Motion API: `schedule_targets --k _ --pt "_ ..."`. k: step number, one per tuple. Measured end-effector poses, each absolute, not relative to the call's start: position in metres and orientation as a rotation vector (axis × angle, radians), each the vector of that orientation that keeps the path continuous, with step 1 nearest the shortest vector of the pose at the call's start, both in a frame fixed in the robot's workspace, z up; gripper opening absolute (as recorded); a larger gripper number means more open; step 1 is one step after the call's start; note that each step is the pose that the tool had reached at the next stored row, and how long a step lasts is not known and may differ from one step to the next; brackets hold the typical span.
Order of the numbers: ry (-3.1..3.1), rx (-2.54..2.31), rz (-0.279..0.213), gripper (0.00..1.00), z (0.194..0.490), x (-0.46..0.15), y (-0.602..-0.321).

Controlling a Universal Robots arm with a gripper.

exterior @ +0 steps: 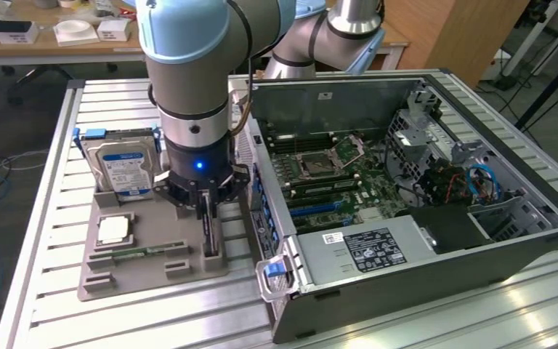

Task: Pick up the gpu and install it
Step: 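Pick up the gpu and move the gpu toward the slot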

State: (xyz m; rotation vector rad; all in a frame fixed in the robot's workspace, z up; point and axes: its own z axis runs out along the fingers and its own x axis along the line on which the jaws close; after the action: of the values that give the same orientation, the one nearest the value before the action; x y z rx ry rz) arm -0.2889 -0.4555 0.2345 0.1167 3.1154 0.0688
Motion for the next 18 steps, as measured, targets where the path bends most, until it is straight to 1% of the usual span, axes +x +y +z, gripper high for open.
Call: schedule_targets --k 4,5,18 --pt "3.116 0.117 0.069 0.29 0.2345 -0.2890 -0.4555" --pt "3.115 0.117 0.069 0.26 0.2345 -0.2889 -0.4555" --pt "3.115 0.117 0.069 0.26 0.2376 -0.2889 -0.4555"
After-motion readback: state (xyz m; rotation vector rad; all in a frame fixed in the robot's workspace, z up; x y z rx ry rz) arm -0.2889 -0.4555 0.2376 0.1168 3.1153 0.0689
